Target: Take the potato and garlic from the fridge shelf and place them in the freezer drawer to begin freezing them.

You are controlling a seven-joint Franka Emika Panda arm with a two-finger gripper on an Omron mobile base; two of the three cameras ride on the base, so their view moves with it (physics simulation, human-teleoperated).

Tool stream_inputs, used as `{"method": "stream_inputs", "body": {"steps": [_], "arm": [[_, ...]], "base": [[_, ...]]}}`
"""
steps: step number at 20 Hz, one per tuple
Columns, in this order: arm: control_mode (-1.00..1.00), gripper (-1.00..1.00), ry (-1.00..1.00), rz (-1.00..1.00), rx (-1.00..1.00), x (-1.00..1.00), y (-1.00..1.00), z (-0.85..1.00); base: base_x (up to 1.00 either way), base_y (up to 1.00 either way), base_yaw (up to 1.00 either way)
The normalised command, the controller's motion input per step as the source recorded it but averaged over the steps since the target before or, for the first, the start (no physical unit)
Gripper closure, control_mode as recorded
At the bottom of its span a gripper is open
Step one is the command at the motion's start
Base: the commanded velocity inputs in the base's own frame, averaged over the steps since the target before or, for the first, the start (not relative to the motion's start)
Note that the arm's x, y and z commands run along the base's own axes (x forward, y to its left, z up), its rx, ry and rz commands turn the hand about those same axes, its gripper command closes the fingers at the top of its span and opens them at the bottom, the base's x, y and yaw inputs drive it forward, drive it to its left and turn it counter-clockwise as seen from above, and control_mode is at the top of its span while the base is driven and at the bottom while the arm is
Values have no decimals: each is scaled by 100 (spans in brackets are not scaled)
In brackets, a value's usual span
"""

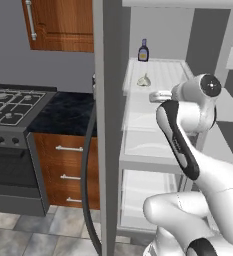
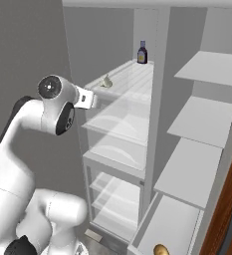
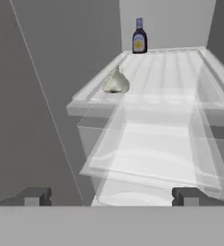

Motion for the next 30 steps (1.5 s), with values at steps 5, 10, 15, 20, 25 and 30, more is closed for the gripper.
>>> {"method": "stream_inputs", "body": {"steps": [5,10,15,20,25,30], "arm": [[-100,-100,17,0,0,91,-4,22],[-100,-100,6,0,0,84,0,-1],[-100,-100,0,0,0,73,0,-16],[-100,-100,3,0,0,56,0,-36],[-100,-100,4,0,0,63,-4,-16],[-100,-100,4,0,0,57,-2,-19]], "base": [[0,0,0],[0,0,0],[0,0,0],[0,0,0],[0,0,0],[0,0,0]]}}
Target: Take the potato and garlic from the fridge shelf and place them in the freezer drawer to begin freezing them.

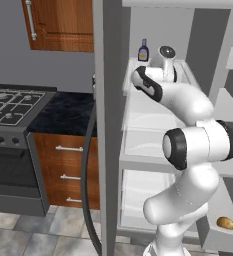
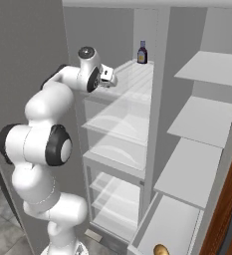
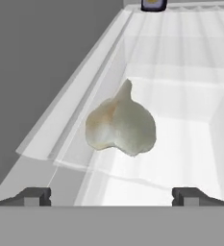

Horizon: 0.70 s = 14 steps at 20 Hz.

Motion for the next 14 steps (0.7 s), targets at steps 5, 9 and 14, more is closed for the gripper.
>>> {"method": "stream_inputs", "body": {"steps": [5,9,14], "arm": [[-100,-100,6,0,0,50,0,-20],[-100,-100,6,0,0,56,0,-15],[-100,-100,5,0,0,54,0,-10]], "base": [[0,0,0],[0,0,0],[0,0,0]]}}
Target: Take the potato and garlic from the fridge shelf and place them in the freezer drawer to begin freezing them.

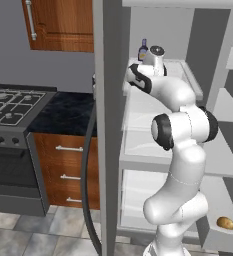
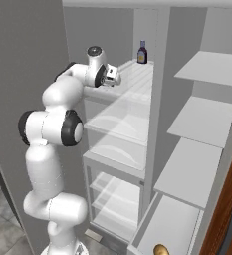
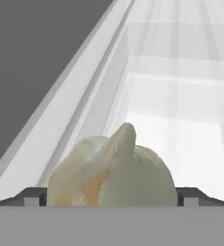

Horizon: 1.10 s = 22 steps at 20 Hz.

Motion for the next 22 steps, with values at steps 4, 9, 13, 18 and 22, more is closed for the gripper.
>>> {"method": "stream_inputs", "body": {"steps": [4,9,13,18,22], "arm": [[-100,-100,4,0,0,41,0,-5],[-100,100,3,4,-1,14,0,-31],[-100,100,3,8,-2,-2,0,-42],[-100,100,-19,8,0,-71,-6,3],[-100,100,-26,0,0,-100,-7,0]], "base": [[0,0,0],[0,0,0],[0,0,0],[0,0,0],[0,0,0]]}}
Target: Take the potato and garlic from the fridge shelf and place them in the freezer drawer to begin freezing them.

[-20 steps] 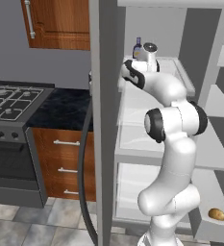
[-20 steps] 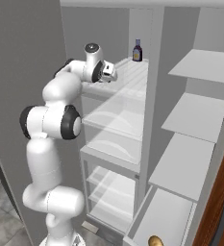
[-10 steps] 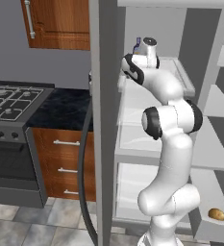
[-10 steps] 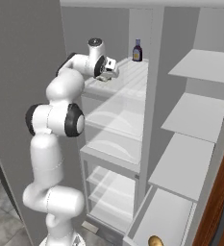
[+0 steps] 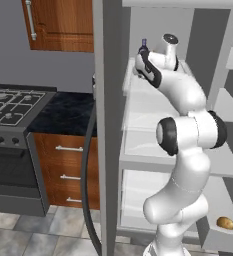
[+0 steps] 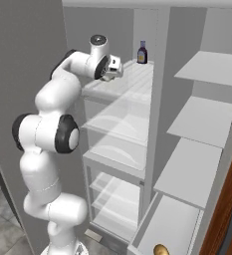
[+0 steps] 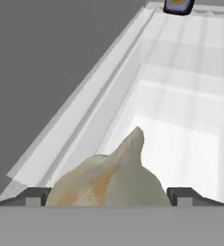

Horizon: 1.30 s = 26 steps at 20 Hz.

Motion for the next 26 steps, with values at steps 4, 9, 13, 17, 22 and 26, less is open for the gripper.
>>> {"method": "stream_inputs", "body": {"steps": [4,9,13,17,22,26], "arm": [[-100,100,-19,0,0,-100,-13,3],[-100,100,-11,0,0,-100,-15,7],[-100,100,-4,0,0,-100,-4,-1],[-100,100,0,0,0,-100,0,-24],[-100,100,9,-1,0,-100,7,-36],[-100,100,12,0,0,-100,4,-36]], "base": [[0,0,0],[0,0,0],[0,0,0],[0,0,0],[0,0,0],[0,0,0]]}}
